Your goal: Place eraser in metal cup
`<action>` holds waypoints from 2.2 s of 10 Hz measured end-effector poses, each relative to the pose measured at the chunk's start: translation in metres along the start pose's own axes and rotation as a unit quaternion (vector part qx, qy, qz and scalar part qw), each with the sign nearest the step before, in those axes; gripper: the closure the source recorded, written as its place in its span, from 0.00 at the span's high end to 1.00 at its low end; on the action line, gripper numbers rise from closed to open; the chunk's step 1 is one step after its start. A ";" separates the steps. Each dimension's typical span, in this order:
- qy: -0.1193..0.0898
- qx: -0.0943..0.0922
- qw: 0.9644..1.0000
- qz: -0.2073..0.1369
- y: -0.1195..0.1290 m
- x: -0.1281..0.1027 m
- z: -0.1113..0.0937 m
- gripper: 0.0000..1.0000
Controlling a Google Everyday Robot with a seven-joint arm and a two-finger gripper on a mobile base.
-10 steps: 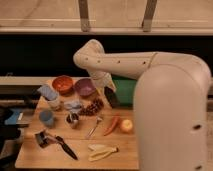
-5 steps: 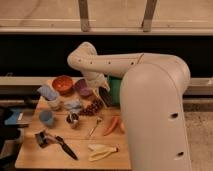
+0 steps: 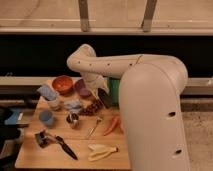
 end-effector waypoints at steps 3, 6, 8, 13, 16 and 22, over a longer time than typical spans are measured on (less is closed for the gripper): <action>-0.012 -0.006 1.000 -0.025 0.041 -0.015 0.017 0.00; -0.043 -0.022 0.997 -0.052 0.067 -0.025 -0.007 0.00; -0.073 -0.044 0.993 -0.077 0.084 -0.034 -0.036 0.00; -0.112 -0.095 0.982 -0.120 0.116 -0.032 -0.049 0.00; -0.126 -0.124 0.974 -0.143 0.141 -0.016 -0.055 0.00; -0.140 -0.136 0.972 -0.133 0.140 -0.013 -0.046 0.00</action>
